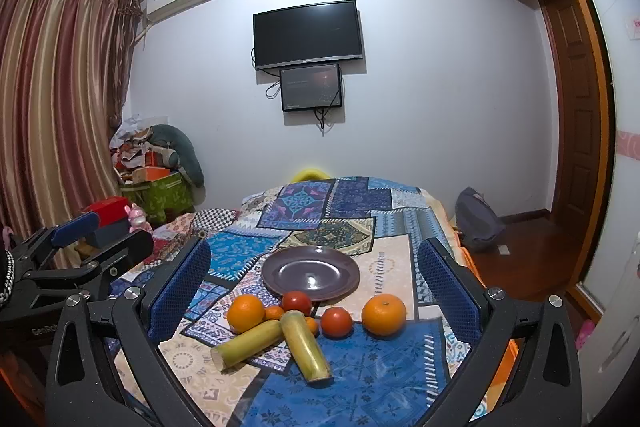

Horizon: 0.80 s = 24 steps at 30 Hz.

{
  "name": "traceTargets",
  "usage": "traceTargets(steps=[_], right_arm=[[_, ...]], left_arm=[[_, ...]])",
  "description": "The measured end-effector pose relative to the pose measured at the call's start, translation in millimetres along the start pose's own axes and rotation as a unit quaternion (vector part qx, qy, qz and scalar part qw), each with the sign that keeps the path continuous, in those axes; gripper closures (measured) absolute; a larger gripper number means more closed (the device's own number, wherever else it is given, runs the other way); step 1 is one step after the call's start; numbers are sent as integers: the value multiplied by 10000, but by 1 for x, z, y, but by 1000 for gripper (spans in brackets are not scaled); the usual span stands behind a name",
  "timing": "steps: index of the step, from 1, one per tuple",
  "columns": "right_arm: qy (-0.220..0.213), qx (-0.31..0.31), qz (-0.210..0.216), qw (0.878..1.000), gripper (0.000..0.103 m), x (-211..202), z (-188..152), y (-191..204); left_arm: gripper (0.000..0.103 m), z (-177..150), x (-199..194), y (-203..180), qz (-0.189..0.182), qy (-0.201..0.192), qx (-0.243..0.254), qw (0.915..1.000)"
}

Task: Organize fruits

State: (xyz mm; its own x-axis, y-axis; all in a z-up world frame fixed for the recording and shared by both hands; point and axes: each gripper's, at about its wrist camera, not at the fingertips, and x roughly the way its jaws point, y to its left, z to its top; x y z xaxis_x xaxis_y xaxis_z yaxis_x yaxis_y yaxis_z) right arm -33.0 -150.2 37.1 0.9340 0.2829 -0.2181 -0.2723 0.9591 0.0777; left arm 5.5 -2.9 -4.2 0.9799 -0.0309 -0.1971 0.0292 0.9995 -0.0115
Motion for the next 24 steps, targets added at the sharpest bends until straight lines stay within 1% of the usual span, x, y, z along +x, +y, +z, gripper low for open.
traceTargets(steps=[24], right_arm=[[-35, -6, -14, 10000, 0, 0, -1, -2]], left_arm=[[0, 1, -6, -2, -22, -47, 3, 10000]])
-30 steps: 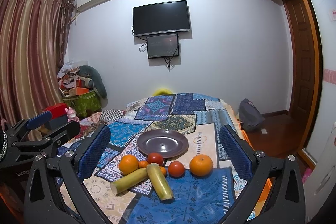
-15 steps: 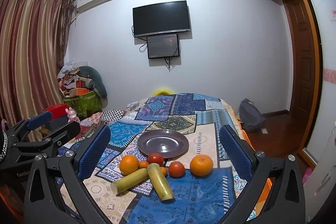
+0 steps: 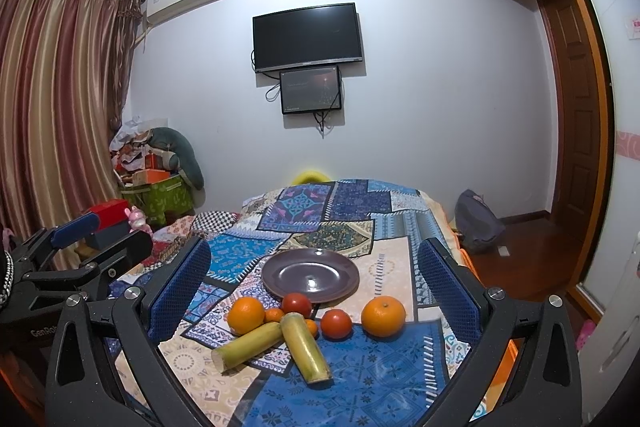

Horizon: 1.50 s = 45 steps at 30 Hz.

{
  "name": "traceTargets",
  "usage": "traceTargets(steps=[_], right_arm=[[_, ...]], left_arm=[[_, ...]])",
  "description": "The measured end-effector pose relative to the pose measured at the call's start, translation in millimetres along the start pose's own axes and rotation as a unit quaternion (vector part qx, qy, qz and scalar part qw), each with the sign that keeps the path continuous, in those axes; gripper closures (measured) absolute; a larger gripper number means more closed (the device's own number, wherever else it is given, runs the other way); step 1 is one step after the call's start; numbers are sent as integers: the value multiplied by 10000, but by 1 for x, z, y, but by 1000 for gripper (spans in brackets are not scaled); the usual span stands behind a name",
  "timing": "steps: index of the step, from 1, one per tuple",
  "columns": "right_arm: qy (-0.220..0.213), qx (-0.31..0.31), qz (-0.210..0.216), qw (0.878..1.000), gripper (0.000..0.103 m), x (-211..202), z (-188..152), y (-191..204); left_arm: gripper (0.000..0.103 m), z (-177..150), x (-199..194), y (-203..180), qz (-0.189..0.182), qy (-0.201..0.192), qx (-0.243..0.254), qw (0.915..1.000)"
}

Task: Organize fruits

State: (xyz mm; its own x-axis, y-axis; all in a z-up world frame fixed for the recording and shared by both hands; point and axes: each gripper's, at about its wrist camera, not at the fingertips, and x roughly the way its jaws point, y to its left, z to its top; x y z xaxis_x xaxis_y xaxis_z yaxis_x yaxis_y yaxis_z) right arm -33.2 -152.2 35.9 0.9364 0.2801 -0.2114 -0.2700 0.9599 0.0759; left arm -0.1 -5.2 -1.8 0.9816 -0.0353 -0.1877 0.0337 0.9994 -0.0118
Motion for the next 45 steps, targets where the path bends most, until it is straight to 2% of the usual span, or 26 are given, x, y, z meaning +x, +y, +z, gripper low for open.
traceTargets(steps=[12, 15, 19, 26, 34, 37, 45], right_arm=[[92, 67, -54, 9999, 0, 9, -4, -4], [143, 41, -59, 9999, 0, 13, -8, -5], [306, -16, -53, 9995, 9, 23, -13, -7], [850, 64, -37, 9964, 31, 52, -30, -25], [1381, 86, -100, 9903, 34, 83, -46, -44], [1535, 130, -67, 9880, 34, 94, -49, -51], [2013, 185, -159, 9792, 34, 124, -61, -71]], left_arm=[[3, 2, 2, 0, -115, 46, -35, 9999], [9, 1, 6, -2, -135, 91, 11, 9999], [24, -4, 17, -2, -193, 272, 39, 9994], [41, -22, 50, 11, -158, 804, -8, 9966], [42, -45, 105, 29, -196, 1541, -132, 9878], [42, -54, 130, 32, -275, 1896, -170, 9813], [42, -70, 169, 35, -401, 2459, -186, 9683]])
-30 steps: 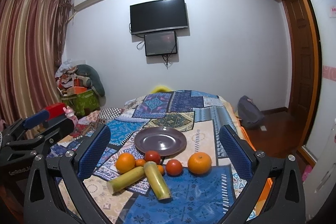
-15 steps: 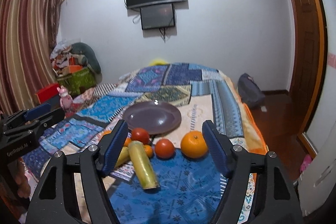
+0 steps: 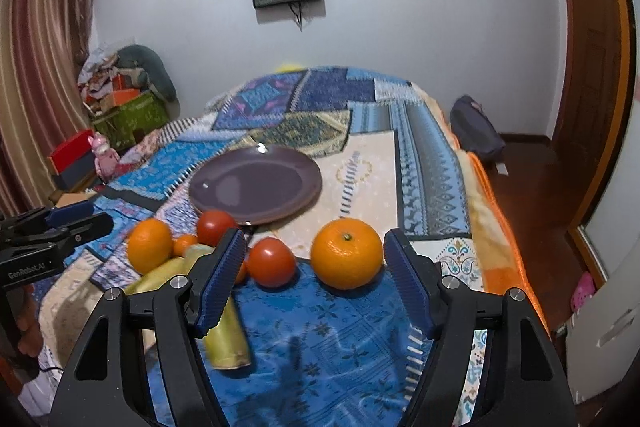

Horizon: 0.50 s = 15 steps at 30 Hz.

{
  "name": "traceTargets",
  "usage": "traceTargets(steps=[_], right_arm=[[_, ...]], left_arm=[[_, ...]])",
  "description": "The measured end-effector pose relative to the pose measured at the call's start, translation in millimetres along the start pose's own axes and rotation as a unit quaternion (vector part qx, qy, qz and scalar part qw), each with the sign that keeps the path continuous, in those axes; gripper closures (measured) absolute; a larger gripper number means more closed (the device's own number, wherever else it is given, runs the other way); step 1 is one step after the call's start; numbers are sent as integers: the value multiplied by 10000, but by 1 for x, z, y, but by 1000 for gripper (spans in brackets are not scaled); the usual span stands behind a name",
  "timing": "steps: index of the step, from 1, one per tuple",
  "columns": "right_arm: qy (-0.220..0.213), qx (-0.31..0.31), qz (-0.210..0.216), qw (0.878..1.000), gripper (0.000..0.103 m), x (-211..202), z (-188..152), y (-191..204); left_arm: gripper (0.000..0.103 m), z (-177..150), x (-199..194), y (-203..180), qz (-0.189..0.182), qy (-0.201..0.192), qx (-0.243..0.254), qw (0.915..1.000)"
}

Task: Organize fruits
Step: 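Grasp an orange with the right tool while the left tool grasps another orange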

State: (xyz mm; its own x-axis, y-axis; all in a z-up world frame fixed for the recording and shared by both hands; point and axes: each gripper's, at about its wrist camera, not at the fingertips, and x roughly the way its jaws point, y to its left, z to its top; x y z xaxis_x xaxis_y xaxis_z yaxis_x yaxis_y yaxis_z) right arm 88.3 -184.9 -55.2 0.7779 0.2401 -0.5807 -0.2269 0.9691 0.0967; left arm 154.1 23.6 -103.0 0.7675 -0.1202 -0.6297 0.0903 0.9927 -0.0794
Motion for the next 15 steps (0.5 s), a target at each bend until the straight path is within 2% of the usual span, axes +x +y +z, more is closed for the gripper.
traceTargets(steps=[6, 9, 12, 15], right_arm=[[334, -8, -27, 9994, 34, 23, 2, -7], [532, 18, 5, 9986, 34, 35, 2, -11], [681, 32, -11, 9977, 34, 45, 2, -14], [823, 79, -31, 9966, 34, 54, 0, -18]], left_arm=[[37, 2, 34, 10, -28, 481, -207, 9986], [37, 1, 43, 8, -55, 612, -189, 9979], [37, 0, 52, 5, 136, 691, -101, 9975], [37, -3, 63, 4, 79, 845, -101, 9963]])
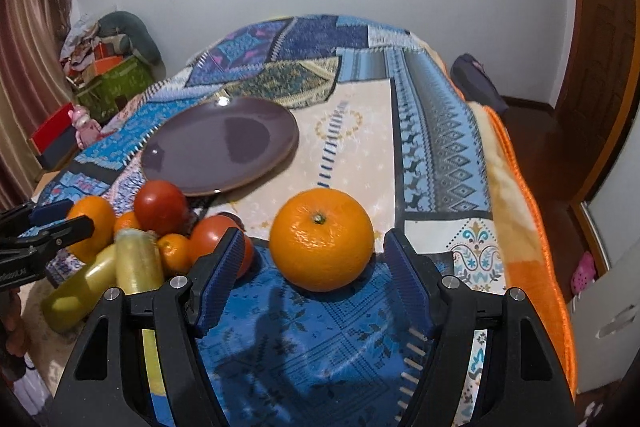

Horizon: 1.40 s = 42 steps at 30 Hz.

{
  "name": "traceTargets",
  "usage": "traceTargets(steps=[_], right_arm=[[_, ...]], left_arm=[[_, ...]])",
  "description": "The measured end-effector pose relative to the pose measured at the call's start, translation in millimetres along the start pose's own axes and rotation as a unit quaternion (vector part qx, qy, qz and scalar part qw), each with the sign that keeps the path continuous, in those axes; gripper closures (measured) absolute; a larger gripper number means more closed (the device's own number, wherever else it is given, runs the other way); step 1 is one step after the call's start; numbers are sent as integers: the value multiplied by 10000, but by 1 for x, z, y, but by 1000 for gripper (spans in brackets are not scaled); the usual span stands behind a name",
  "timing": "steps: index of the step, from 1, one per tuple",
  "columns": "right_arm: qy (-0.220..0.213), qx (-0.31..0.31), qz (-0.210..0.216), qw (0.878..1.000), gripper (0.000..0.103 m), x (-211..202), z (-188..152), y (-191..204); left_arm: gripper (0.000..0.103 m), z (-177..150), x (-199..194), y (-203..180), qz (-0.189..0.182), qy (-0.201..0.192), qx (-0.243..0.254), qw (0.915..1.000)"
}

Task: Organize fruits
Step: 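Grasp an orange with the right tool while the left tool grasps another orange, then carry both oranges onto the brown plate and release them side by side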

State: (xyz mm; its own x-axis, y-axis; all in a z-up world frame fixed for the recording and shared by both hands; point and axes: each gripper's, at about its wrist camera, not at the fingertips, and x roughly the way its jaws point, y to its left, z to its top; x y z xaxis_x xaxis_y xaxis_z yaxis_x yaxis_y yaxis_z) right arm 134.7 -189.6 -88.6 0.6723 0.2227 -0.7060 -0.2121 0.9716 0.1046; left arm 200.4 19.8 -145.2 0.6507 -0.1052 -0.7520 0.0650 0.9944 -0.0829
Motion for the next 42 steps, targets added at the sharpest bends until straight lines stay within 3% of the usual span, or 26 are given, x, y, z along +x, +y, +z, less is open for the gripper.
traceTargets(steps=[8, 17, 30, 42], right_arm=[[291, 79, 35, 9995, 34, 20, -1, -5], [554, 167, 51, 9983, 35, 32, -4, -5], [401, 250, 140, 9988, 37, 20, -1, -4], [-154, -9, 248, 9996, 37, -15, 25, 13]], left_arm=[[37, -1, 17, 9, -280, 272, -203, 9990], [40, -2, 15, 9, -387, 254, -185, 9988], [40, 5, -2, 10, -314, 108, -116, 9994], [40, 37, -37, -1, -252, -182, 244, 9992]])
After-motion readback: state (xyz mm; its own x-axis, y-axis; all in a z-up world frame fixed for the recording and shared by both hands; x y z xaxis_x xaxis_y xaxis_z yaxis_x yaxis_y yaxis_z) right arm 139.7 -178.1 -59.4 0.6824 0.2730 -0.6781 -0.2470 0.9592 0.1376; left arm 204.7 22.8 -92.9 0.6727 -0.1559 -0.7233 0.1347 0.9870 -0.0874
